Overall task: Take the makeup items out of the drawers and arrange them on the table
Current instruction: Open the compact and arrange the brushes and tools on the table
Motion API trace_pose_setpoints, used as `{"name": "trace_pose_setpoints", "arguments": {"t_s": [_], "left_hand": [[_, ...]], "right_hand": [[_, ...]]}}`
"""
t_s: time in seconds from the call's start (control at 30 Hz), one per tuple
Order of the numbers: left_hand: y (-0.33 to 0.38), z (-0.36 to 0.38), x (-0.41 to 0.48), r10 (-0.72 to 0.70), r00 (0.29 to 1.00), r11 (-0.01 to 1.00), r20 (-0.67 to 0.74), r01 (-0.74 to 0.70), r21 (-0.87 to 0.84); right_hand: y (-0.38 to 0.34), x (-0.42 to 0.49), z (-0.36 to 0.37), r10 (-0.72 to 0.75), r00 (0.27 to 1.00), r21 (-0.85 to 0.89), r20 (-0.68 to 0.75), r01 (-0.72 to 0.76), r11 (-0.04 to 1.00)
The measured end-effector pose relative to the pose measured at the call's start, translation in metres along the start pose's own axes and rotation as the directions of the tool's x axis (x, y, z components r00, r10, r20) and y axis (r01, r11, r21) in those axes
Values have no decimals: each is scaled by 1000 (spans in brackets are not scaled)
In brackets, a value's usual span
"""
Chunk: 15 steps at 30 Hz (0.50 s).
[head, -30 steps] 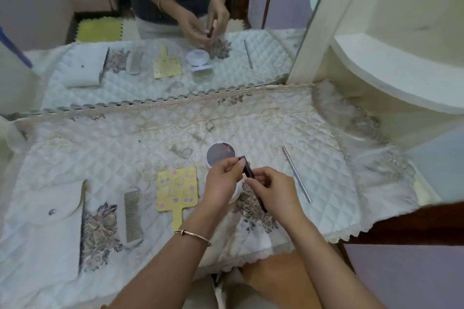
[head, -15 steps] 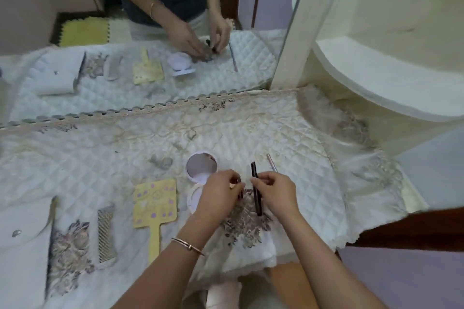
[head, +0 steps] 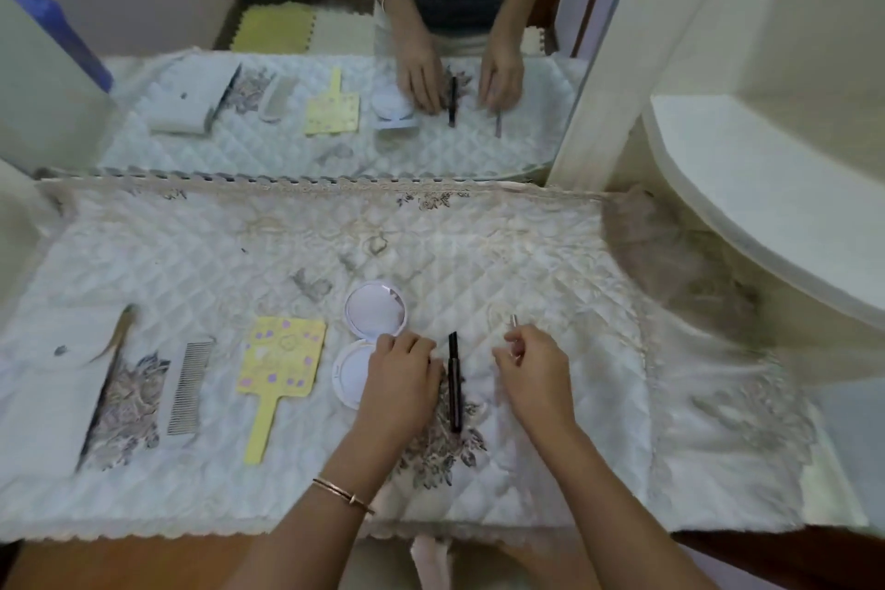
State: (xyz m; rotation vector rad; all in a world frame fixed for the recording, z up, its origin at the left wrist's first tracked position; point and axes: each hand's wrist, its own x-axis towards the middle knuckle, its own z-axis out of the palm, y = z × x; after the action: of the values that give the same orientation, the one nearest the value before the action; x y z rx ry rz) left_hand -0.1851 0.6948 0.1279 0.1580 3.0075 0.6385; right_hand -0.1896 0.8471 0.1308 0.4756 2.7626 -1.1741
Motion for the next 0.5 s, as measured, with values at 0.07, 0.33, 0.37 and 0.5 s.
{"name": "trace_pose_setpoints", "arguments": {"t_s": [0.07, 0.33, 0.37, 0.5], "left_hand": [[6, -3, -4, 23, 1000, 999, 11, -22, -48], [35, -14, 2, -166, 975, 840, 147, 218, -497], [40, -17, 5, -215, 955, 745, 203, 295, -598], [53, -27, 16, -251, 911, 373, 327, 403, -836]], "right_hand": [[10, 8, -9, 49, 999, -41, 7, -48, 998], [4, 0, -17, 32, 993, 48, 112, -38, 998], [1, -3, -20, 4, 989, 118, 145, -22, 993], [-9, -16, -27, -43, 982, 273, 186, -10, 962]]}}
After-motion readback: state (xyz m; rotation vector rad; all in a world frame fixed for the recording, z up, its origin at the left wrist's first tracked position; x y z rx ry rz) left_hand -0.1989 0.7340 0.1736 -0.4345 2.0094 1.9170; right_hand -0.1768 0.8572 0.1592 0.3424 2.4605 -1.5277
